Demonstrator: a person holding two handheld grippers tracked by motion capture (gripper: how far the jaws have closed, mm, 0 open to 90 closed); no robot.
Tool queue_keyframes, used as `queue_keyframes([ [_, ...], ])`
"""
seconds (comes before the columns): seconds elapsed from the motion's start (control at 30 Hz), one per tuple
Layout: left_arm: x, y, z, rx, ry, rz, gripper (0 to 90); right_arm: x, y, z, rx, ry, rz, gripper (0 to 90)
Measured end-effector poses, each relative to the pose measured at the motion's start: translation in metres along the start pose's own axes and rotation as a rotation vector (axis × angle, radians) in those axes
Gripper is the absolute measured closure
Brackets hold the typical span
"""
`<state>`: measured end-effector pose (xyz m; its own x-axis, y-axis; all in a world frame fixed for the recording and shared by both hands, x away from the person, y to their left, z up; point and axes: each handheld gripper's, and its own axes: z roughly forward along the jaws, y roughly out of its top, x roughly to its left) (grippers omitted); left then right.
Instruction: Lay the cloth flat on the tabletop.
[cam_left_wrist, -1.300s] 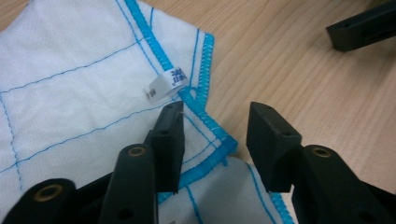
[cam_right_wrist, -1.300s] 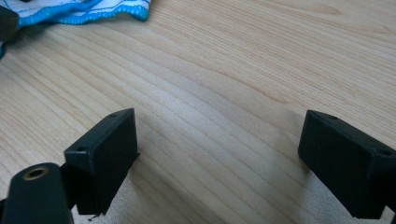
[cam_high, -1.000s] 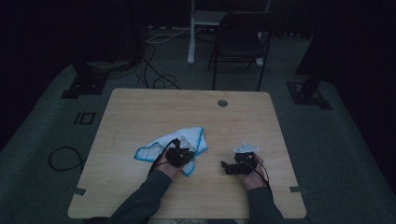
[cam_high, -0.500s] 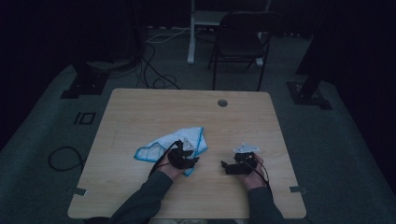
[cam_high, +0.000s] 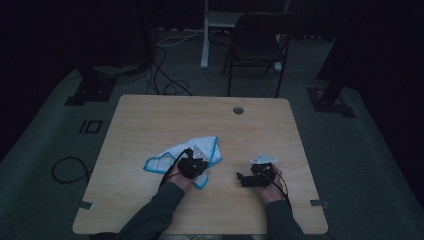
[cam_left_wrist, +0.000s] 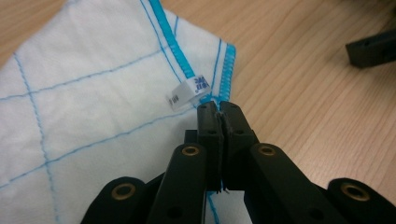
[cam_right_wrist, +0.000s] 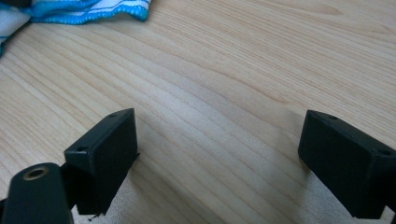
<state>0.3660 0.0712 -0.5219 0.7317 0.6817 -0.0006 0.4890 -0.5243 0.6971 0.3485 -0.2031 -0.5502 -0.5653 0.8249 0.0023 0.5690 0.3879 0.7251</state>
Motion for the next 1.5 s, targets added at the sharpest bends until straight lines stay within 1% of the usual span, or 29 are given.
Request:
queue_keyframes([
  [0.17,0.005,0.003,-0.006,-0.028,0.008,-0.016,89.0,0.0,0.0,0.0,0.0,0.0,0.0,11.8],
  [0.23,0.01,0.005,-0.01,-0.036,0.015,-0.022,89.1,0.0,0.0,0.0,0.0,0.0,0.0,11.8],
  [0.27,0.016,0.006,-0.013,-0.047,0.028,-0.035,89.1,0.0,0.0,0.0,0.0,0.0,0.0,11.8],
  [0.3,0.016,0.006,-0.013,-0.047,0.028,-0.035,89.2,0.0,0.0,0.0,0.0,0.0,0.0,11.8],
  [0.33,0.024,0.008,-0.017,-0.06,0.037,-0.056,89.2,0.0,0.0,0.0,0.0,0.0,0.0,11.8],
  [0.37,0.024,0.008,-0.017,-0.06,0.037,-0.056,89.3,0.0,0.0,0.0,0.0,0.0,0.0,11.8],
  [0.4,0.034,0.009,-0.022,-0.076,0.051,-0.078,89.3,0.0,0.0,0.0,0.0,0.0,0.003,11.8],
  [0.47,0.042,0.011,-0.026,-0.093,0.053,-0.105,89.3,0.0,0.0,0.0,0.0,0.0,0.003,11.8],
  [0.5,0.042,0.011,-0.026,-0.093,0.053,-0.105,89.3,0.0,0.0,0.0,0.0,0.0,0.003,11.8],
  [0.53,0.051,0.013,-0.028,-0.1,0.067,-0.122,89.3,0.0,0.0,0.0,0.0,0.0,0.001,11.8],
  [0.63,0.065,0.016,-0.032,-0.11,0.09,-0.144,89.4,0.0,0.0,0.0,0.0,0.0,0.003,11.8],
  [0.7,0.068,0.017,-0.033,-0.11,0.094,-0.148,89.4,0.0,0.0,0.0,0.0,0.0,0.002,11.8],
  [0.73,0.078,0.019,-0.035,-0.116,0.104,-0.166,89.4,0.0,0.0,0.0,0.0,0.0,0.002,11.8],
  [0.77,0.078,0.019,-0.035,-0.116,0.104,-0.166,89.4,0.0,0.0,0.0,0.001,0.0,0.003,11.8],
  [0.83,0.093,0.021,-0.039,-0.118,0.13,-0.188,89.4,0.0,0.0,0.0,0.001,0.0,0.002,11.8],
  [0.9,0.096,0.022,-0.04,-0.118,0.134,-0.194,89.5,0.0,0.0,0.0,0.001,0.0,0.003,11.8],
  [0.93,0.105,0.022,-0.042,-0.117,0.147,-0.21,89.5,0.0,0.0,0.0,0.002,0.0,0.003,11.8],
  [0.97,0.105,0.022,-0.042,-0.117,0.147,-0.21,89.5,0.0,0.0,0.0,0.002,0.0,0.003,11.8],
  [1.0,0.114,0.023,-0.042,-0.113,0.15,-0.228,89.5,0.0,0.0,0.0,0.001,0.0,0.003,11.8],
  [1.03,0.114,0.023,-0.042,-0.113,0.15,-0.228,89.5,0.0,0.0,0.0,0.001,0.0,0.003,11.8],
  [1.07,0.124,0.022,-0.041,-0.106,0.154,-0.248,89.5,0.0,0.0,0.0,0.001,0.0,0.003,11.8],
  [1.1,0.124,0.022,-0.041,-0.106,0.154,-0.248,89.5,0.0,0.0,0.0,0.001,0.0,0.003,11.8],
  [1.13,0.133,0.02,-0.041,-0.098,0.16,-0.271,89.5,0.0,0.0,0.0,0.001,0.0,0.003,11.8],
  [1.17,0.133,0.02,-0.041,-0.098,0.16,-0.271,89.4,0.0,0.0,0.0,0.001,0.0,0.003,11.8],
  [1.23,0.145,0.016,-0.041,-0.082,0.18,-0.293,89.4,0.0,0.0,0.0,0.001,0.0,0.003,11.8],
  [1.37,0.155,0.011,-0.042,-0.071,0.201,-0.318,89.5,0.0,0.0,0.0,0.001,0.0,0.003,11.8],
  [1.4,0.162,0.007,-0.043,-0.06,0.211,-0.332,89.5,0.0,0.0,0.0,0.001,0.0,0.003,11.8],
  [1.43,0.162,0.007,-0.043,-0.06,0.211,-0.332,89.5,0.0,0.0,0.0,0.001,0.0,0.003,11.8],
  [1.5,0.172,0.001,-0.044,-0.048,0.232,-0.361,89.5,0.0,0.0,0.0,0.001,0.0,0.003,11.8],
])
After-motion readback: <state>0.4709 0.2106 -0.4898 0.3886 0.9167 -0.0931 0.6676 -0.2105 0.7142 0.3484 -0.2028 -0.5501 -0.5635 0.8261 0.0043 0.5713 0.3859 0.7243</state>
